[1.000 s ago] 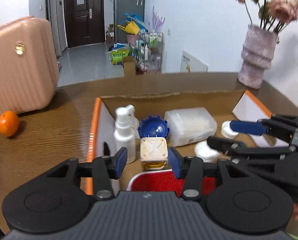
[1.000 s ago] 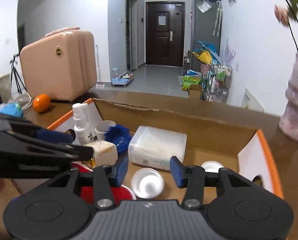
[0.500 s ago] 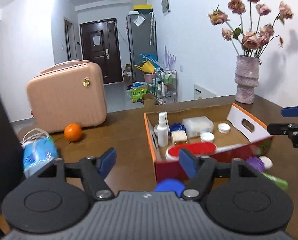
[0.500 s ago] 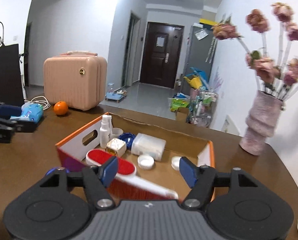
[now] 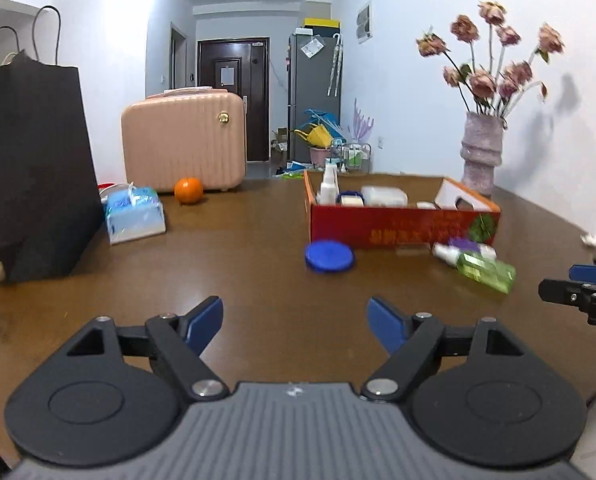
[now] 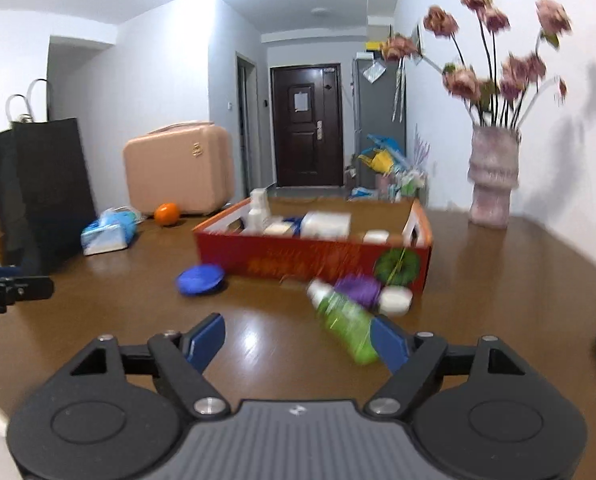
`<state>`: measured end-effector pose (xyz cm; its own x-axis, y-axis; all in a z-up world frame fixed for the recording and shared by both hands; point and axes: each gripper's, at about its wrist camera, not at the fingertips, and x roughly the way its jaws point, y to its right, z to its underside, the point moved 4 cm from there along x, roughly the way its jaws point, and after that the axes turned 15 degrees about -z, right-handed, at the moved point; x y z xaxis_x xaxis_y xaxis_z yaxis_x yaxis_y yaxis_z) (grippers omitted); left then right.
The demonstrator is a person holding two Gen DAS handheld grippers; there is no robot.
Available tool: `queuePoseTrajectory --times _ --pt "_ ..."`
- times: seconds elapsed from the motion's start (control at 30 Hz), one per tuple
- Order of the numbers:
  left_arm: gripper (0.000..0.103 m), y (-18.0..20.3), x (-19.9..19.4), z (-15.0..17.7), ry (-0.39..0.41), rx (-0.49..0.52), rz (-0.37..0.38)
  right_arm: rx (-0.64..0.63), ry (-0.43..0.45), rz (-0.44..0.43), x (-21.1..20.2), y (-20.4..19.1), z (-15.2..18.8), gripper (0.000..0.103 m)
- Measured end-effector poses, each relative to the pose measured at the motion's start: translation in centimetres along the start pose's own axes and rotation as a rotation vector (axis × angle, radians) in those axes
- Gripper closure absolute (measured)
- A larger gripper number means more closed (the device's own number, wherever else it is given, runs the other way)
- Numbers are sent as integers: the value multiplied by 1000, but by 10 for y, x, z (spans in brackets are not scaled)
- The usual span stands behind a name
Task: Organize rigid objects
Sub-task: 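Grasp the blue round lid with the left tool while the right tool grasps the green spray bottle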
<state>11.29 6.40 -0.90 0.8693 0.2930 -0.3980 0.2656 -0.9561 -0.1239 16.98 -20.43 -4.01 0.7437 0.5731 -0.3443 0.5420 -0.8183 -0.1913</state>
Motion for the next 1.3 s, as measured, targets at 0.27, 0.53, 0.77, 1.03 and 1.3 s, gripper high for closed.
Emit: queuePoseTrajectory --times 0.27,0.53,0.77,1.03,1.3 --pt "18 21 15 14 -55 45 34 -68 18 38 -21 -15 25 8" --pt "20 49 58 19 -158 86 48 41 -36 73 -2 28 33 16" --pt "23 71 117 -18 -173 98 44 57 -98 90 42 74 6 33" --pt "27 91 198 -46 -252 104 75 -21 -171 43 103 96 -29 38" --pt "33 106 249 -50 -282 117 72 -98 -329 -58 165 92 -36 62"
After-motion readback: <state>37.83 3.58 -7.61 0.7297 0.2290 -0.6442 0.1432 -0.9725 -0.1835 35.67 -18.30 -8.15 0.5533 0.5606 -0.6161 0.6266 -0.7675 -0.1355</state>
